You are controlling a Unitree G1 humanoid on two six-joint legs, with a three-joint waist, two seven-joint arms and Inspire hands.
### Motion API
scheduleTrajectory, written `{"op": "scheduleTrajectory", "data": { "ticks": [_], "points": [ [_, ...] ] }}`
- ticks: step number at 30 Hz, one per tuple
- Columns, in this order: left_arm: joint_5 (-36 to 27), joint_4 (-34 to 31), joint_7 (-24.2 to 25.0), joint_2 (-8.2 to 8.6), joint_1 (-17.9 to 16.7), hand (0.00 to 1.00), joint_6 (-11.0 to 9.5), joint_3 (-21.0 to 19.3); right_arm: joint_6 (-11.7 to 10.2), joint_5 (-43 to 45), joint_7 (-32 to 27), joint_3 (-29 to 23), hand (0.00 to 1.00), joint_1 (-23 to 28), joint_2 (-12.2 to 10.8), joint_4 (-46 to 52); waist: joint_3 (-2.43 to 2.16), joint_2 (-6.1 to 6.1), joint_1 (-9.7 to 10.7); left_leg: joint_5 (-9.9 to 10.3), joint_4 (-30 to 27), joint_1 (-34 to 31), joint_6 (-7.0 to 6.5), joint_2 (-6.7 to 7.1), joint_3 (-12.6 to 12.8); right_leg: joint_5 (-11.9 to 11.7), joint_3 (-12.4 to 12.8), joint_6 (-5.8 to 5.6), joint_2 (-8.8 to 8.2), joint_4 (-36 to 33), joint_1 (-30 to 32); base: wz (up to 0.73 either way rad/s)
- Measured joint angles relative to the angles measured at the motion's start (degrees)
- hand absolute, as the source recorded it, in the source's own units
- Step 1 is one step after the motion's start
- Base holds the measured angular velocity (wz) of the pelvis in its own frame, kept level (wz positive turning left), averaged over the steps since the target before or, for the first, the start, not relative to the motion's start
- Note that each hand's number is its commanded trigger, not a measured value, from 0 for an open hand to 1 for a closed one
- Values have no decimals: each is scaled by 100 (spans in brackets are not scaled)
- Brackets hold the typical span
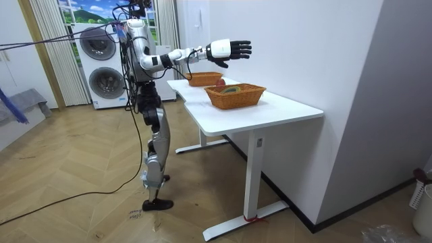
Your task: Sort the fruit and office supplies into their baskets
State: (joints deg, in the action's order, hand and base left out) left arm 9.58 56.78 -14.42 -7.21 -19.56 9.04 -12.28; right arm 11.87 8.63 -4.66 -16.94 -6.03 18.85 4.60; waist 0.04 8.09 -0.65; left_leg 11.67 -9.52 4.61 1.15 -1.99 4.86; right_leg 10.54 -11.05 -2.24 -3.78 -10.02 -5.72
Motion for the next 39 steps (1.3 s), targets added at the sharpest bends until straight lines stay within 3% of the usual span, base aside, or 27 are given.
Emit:
{"op": "scheduleTrajectory", "data": {
  "ticks": [6,14,19,24,27,33,39],
  "points": [
    [0,5,7,-8,6,0,-39,2,5,99,84,219,0,-304,96,410,-27,50,-90,0,-10,12,0,0,-13,1,-1,-1,1,-16,-19,0],
    [7,4,175,-15,35,0,-9,-2,35,109,427,628,0,-805,157,550,0,150,-224,1,-14,-4,1,-10,-28,1,-42,-1,-3,-69,-6,0],
    [12,4,282,-33,155,0,65,0,91,308,737,762,0,-920,362,694,-29,236,-432,-2,-15,-43,3,-9,-44,1,-67,-1,-2,-75,24,1],
    [9,4,291,-118,174,0,60,19,147,227,795,1068,0,-1240,552,722,-9,289,-431,-4,-65,-75,3,-4,-124,1,-163,-1,-6,-66,11,6],
    [13,3,290,-211,197,0,53,11,148,295,919,1150,0,-1341,652,722,-34,374,-468,-4,-92,-105,3,-2,-201,1,-226,-1,-8,-66,-3,15],
    [6,-183,273,-266,180,0,57,12,146,216,1200,1422,0,-1565,686,269,24,476,-649,-3,-135,-164,5,2,-296,1,-333,-1,-11,-58,-16,7],
    [11,-224,267,-293,176,0,75,14,224,49,1613,1642,0,-1586,704,-187,30,504,-898,-8,-120,-251,17,5,-362,1,-368,-1,-4,-53,29,4]
  ]
}}
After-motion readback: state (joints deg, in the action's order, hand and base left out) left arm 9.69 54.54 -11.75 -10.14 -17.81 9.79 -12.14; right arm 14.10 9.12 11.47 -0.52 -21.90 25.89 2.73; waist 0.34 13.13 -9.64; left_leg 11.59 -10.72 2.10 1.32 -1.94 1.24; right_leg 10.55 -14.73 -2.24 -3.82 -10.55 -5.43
